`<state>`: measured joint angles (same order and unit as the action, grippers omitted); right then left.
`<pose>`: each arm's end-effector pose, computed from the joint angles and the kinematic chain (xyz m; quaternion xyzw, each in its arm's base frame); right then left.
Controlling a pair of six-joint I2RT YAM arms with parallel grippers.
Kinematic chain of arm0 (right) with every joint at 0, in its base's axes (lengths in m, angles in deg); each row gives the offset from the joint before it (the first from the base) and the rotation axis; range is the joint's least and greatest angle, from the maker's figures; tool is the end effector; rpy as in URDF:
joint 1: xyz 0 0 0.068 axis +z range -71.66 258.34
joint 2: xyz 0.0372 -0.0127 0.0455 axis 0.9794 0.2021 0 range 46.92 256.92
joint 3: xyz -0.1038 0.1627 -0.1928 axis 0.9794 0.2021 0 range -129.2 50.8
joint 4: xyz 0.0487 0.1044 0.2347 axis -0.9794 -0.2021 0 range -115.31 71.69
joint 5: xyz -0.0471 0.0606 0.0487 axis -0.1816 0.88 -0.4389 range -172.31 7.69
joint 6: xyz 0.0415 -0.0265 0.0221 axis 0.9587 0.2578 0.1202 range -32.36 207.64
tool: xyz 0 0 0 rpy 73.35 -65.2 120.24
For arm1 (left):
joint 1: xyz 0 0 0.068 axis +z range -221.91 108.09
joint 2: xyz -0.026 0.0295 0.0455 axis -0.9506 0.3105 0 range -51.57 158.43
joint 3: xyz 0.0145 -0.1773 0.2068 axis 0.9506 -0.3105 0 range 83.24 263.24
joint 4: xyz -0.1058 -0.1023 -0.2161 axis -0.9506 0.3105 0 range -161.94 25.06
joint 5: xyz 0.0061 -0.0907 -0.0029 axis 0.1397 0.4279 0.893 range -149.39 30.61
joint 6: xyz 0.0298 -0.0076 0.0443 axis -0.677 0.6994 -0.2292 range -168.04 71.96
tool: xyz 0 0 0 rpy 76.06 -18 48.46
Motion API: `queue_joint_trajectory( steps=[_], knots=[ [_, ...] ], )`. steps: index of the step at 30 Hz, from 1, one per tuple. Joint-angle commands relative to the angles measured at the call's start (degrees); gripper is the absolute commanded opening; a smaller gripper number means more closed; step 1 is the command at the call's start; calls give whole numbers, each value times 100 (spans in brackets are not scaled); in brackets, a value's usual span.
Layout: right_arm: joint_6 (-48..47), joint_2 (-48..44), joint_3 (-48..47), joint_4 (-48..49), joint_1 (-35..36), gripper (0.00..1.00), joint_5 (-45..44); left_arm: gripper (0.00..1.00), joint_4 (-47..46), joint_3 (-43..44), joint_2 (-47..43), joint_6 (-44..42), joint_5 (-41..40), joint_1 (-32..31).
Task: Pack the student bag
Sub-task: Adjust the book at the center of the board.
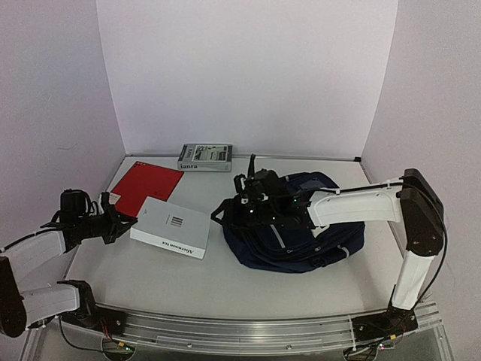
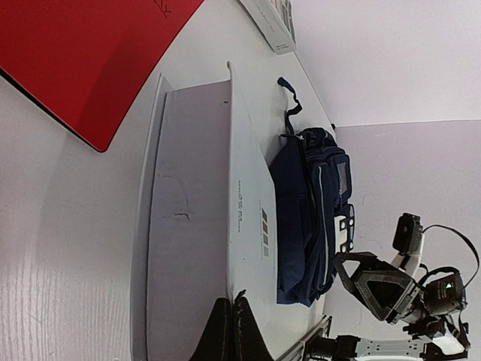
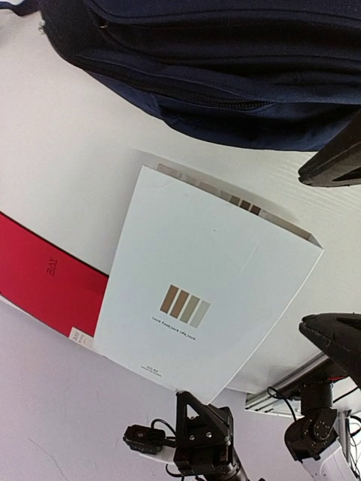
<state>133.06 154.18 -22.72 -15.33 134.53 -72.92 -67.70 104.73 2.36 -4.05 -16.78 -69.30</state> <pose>0.2340 0.3598 0.2236 -0.1216 0.8588 0.4268 0.2562 0.1849 -0.0159 0.1863 -0.1795 0.8292 -0.4515 0.2763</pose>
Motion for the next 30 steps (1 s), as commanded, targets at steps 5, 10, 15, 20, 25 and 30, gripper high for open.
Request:
queue_joint_trajectory(
  steps=[5, 10, 15, 20, 25, 30],
  knots=[
    [641, 479, 64, 1011, -77, 63, 710, 0, -117, 153, -204, 307, 561, -14],
    [942, 885, 4, 1247, -79, 60, 921, 0, -219, 198, -319, 501, 697, -14],
    [1225, 1193, -60, 1629, -74, 58, 1224, 0, -202, 325, -521, 640, 674, -7],
    [1444, 1373, -74, 1942, -57, 57, 1442, 0, -168, 396, -627, 715, 676, -7],
    [1697, 1525, -34, 2470, -50, 53, 1701, 0, -325, 417, -594, 857, 810, -6],
    [1754, 1225, 121, 2748, -49, 30, 1521, 0, -398, 462, -492, 823, 1025, -14]
  ],
)
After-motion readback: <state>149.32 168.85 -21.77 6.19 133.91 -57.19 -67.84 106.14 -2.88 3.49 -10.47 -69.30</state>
